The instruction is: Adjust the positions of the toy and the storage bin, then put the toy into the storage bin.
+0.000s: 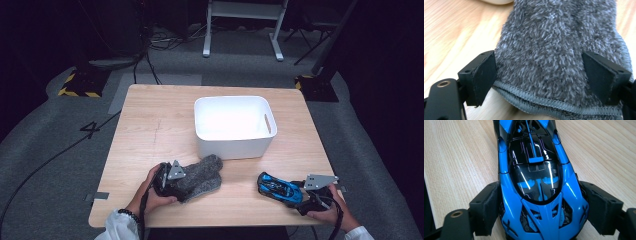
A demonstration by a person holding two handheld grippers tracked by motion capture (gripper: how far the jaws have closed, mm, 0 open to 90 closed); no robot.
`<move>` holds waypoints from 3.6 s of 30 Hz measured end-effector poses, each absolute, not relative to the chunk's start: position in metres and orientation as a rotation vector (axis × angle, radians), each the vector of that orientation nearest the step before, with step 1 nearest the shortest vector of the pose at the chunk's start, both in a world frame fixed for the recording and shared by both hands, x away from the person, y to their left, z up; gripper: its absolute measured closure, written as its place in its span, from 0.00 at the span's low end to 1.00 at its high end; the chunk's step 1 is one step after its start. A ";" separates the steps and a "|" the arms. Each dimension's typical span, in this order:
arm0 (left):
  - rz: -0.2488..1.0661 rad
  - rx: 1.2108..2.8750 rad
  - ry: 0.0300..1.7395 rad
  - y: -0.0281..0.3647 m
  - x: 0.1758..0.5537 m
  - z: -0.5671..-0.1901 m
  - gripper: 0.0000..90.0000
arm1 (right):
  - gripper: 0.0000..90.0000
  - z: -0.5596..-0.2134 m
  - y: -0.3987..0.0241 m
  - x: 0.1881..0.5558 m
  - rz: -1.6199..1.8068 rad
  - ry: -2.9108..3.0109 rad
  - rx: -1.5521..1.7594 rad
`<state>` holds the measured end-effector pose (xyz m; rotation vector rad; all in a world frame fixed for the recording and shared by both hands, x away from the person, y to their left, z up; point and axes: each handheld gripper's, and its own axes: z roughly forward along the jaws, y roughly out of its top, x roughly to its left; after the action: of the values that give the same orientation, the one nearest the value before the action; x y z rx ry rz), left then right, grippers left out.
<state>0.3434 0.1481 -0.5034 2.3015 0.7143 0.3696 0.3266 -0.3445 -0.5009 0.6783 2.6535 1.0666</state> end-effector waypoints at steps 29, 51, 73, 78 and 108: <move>0.307 2.264 0.802 0.178 0.352 -0.507 0.15 | 0.25 -0.502 -0.339 0.328 1.080 2.628 0.709; 0.301 2.271 0.806 0.173 0.356 -0.507 0.10 | 0.27 -0.483 -0.341 0.324 1.246 2.535 0.708; 0.301 2.272 0.804 0.173 0.356 -0.507 0.10 | 0.29 -0.481 -0.344 0.330 1.278 2.524 0.707; 0.300 2.272 0.804 0.173 0.356 -0.507 0.10 | 0.29 -0.489 -0.341 0.329 1.195 2.565 0.684; 0.301 2.272 0.804 0.173 0.356 -0.507 0.10 | 0.27 -0.501 -0.336 0.335 1.093 2.645 0.708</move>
<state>0.3562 0.1731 -0.5070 2.2720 0.8041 0.3013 0.3352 -0.3361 -0.5012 0.7081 2.6451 1.0930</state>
